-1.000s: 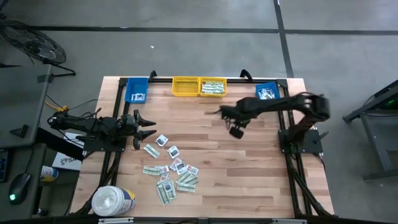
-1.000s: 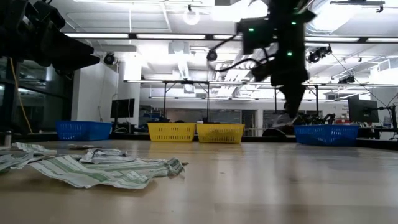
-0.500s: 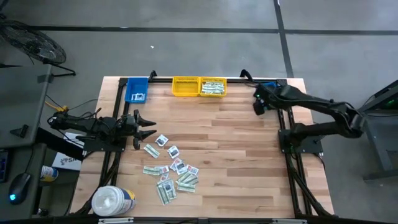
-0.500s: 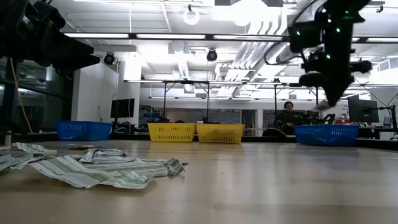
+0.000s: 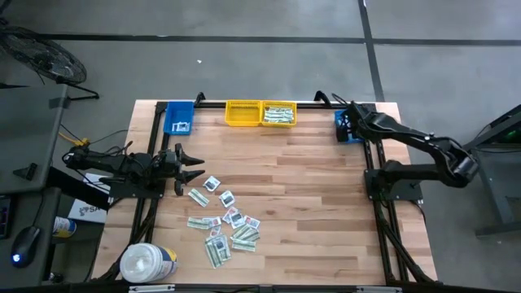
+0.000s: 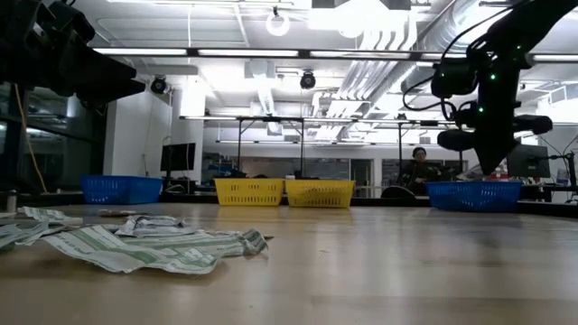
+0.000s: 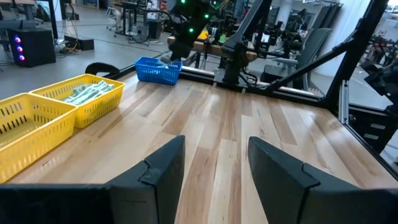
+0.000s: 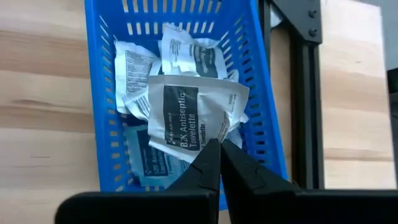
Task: Pick & Place First Aid Supplies
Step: Put the black towelette pack into the right blue bin, then put the green bandage pack into the right yellow bin
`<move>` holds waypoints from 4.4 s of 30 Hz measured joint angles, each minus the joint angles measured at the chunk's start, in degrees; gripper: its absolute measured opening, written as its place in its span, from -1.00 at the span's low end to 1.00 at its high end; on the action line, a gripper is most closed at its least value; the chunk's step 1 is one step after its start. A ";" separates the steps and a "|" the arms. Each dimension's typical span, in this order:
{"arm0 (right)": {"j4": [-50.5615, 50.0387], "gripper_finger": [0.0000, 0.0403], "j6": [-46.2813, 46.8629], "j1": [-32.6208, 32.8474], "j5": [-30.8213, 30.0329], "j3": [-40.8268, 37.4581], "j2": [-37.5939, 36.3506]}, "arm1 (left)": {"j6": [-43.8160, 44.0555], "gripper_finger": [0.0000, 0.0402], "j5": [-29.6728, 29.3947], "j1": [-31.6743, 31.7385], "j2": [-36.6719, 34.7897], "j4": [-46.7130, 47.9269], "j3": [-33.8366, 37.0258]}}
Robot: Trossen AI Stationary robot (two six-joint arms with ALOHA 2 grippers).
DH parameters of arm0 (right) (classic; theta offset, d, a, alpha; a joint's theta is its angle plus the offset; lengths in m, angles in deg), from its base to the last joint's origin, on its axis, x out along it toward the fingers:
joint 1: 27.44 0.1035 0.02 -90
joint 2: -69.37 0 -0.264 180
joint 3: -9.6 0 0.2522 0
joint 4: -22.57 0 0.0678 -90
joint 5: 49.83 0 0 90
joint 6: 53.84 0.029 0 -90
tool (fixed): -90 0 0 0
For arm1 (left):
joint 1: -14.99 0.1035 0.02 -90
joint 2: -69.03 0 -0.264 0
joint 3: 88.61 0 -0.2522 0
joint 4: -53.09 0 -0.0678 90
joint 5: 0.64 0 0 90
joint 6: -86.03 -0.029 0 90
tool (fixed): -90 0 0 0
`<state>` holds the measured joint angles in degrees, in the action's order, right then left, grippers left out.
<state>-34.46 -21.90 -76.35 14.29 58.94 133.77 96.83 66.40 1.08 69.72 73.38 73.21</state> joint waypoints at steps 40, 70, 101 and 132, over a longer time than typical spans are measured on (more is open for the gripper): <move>29.53 -0.30 -12.67 35.27 17.00 6.01 -0.30 | 0.00 -0.12 0.00 0.01 0.00 -0.01 0.00; 63.12 -0.31 -7.27 59.37 19.31 21.48 45.17 | 0.00 -0.12 -0.01 0.01 0.00 -0.01 0.00; 55.99 -0.31 -1.92 63.79 14.27 38.99 61.02 | 0.00 -0.12 0.00 0.00 -0.02 -0.01 0.00; 57.67 -0.31 -5.02 64.72 15.29 43.95 65.68 | 0.00 -0.12 -0.02 0.02 -0.02 0.01 0.00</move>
<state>23.21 -26.93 -11.63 29.58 102.89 199.45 96.83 66.37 1.10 69.70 73.39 73.21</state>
